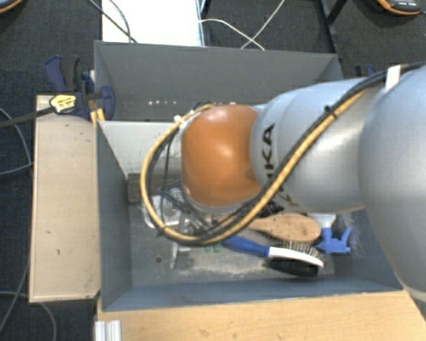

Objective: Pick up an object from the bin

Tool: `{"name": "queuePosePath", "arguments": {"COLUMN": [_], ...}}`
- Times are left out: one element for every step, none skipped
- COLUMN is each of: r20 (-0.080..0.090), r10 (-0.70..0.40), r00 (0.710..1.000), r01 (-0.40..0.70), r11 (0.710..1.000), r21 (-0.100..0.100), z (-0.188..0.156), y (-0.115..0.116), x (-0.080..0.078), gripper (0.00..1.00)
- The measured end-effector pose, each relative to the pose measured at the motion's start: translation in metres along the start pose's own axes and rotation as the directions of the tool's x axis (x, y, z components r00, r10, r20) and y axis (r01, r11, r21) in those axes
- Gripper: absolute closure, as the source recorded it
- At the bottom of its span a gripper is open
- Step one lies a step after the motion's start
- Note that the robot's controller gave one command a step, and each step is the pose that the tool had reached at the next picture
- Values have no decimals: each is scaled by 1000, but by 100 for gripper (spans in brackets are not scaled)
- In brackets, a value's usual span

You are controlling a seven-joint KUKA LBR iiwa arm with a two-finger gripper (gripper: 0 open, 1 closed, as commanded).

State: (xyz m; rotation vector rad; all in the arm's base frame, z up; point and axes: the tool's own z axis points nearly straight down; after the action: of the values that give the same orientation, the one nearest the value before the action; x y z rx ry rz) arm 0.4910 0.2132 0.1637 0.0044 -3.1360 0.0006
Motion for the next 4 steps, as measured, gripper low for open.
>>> {"name": "queuePosePath", "arguments": {"r20": [7,13,24,17], "r10": [6,-79,-282,-84], "r00": [1000,997,959,996], "r01": [-6,79,283,84], "r11": [1000,997,959,996], "r21": [-2,-3,-3,-6], "z": [-3,92,32,89], "y": [-1,-28,-18,-26], "x": [-2,-84,-104,-86], "gripper": [0,0,0,0]}}
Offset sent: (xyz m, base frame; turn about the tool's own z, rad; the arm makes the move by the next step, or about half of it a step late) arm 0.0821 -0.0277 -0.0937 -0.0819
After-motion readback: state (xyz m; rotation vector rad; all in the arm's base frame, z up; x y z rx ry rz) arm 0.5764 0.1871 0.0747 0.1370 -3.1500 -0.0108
